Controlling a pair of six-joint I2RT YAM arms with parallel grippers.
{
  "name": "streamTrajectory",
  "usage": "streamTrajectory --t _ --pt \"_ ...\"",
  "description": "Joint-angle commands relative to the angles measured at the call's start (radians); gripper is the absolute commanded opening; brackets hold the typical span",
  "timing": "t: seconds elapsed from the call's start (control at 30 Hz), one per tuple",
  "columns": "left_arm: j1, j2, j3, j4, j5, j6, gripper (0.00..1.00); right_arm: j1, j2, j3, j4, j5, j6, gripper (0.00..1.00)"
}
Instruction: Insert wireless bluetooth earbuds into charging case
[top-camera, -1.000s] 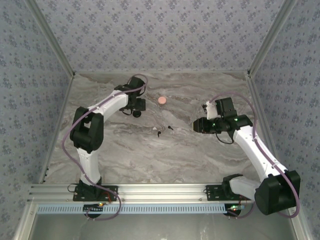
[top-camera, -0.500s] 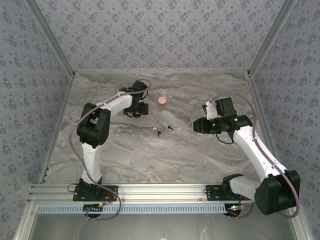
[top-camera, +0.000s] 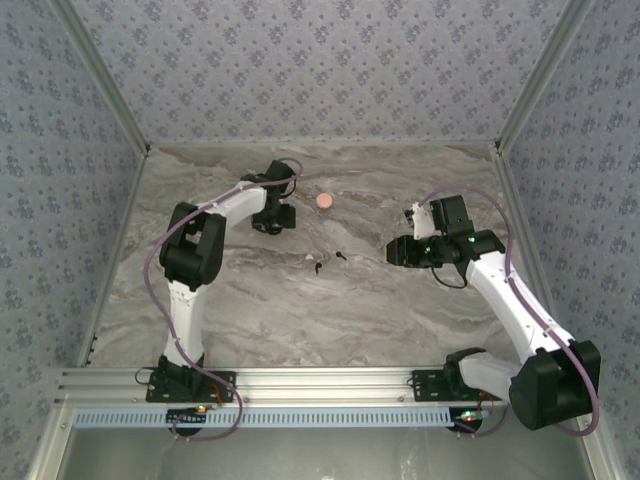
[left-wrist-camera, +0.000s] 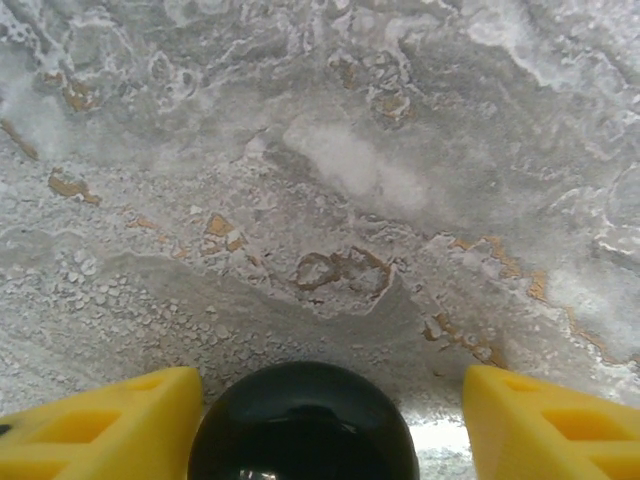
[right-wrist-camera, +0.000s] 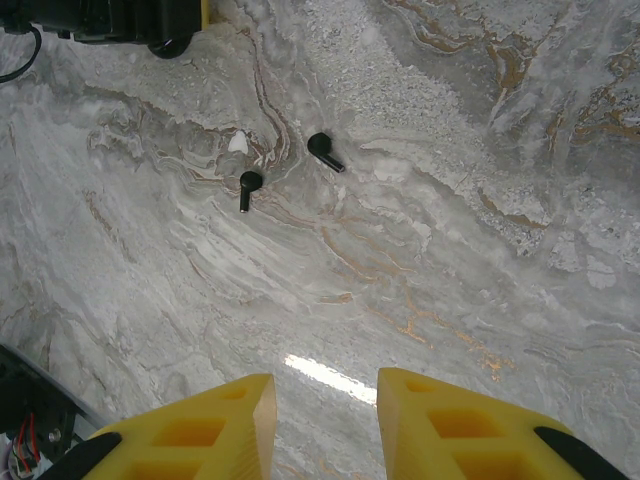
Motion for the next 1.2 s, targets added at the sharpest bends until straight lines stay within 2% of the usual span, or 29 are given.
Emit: streamTrajectory --t 0.0,0.1,0.37,0.6,0.87,1.17 --pt "0.007 0.022 0.021 -0.020 0.013 -0.001 0.61 0.000 -0.005 -0.003 -0.012 0.015 0.005 0.34" --pt "0.007 0.019 0.018 -0.019 0.022 0.000 0.54 0.000 -0.004 -0.005 -0.011 0.015 0.006 0.34" --pt "0.000 -0.002 0.001 -0.019 0.056 -0.001 0.47 -0.001 -0.004 -0.003 -0.011 0.018 0.005 0.34" --pt "-0.058 -0.014 0.031 -0.040 0.066 -0.013 0.47 0.000 -0.002 -0.008 -0.015 0.032 0.001 0.34" --pt "-0.143 0.053 0.122 -0.065 0.081 -0.038 0.48 0.000 0.002 -0.013 -0.014 0.038 -0.001 0.34" --pt "-0.191 0.115 0.187 -0.081 0.092 -0.056 0.48 -0.002 0.018 -0.035 -0.003 0.044 0.005 0.34"
